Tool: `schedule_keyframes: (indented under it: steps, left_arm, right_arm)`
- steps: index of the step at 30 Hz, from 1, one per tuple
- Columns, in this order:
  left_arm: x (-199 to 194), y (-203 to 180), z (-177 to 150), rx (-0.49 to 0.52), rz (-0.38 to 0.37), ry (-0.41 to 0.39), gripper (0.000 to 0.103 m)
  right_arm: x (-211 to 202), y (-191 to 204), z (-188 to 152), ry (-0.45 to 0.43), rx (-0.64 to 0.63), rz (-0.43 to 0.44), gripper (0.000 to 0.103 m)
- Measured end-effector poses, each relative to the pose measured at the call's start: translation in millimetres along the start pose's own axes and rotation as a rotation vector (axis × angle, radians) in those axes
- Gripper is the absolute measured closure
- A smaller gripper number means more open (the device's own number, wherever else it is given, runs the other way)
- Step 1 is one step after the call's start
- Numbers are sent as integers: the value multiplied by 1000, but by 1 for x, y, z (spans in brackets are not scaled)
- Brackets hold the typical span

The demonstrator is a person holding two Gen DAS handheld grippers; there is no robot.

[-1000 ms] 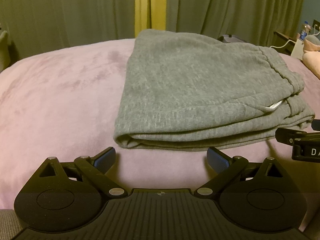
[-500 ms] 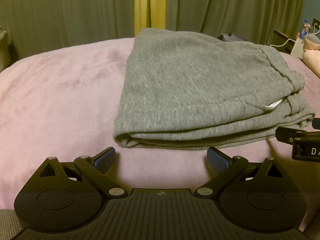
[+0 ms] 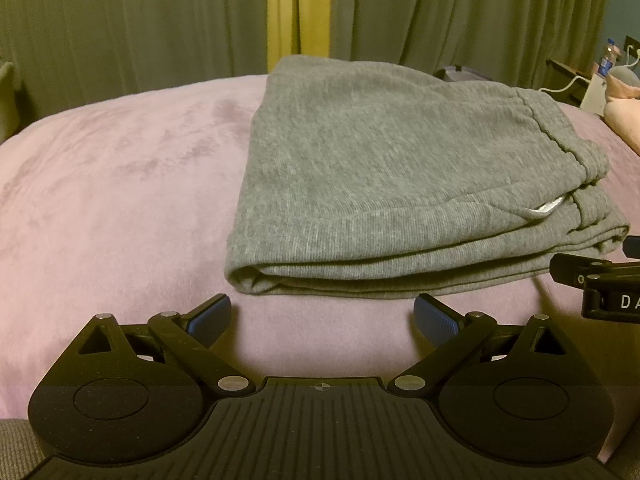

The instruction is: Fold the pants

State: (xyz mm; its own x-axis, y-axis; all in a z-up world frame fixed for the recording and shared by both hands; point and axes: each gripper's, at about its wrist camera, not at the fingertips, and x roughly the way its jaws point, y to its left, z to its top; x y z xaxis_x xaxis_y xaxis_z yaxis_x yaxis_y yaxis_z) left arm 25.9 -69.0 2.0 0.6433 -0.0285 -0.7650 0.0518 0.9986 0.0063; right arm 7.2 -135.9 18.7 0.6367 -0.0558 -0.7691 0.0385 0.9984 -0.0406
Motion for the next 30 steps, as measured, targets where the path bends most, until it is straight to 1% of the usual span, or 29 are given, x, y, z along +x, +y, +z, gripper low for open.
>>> schedule_keyframes:
  steps: [30]
  left_arm:
    - [0, -1, -1, 3, -6, -3, 2]
  right_arm:
    - [-1, 2, -2, 2, -6, -6, 4]
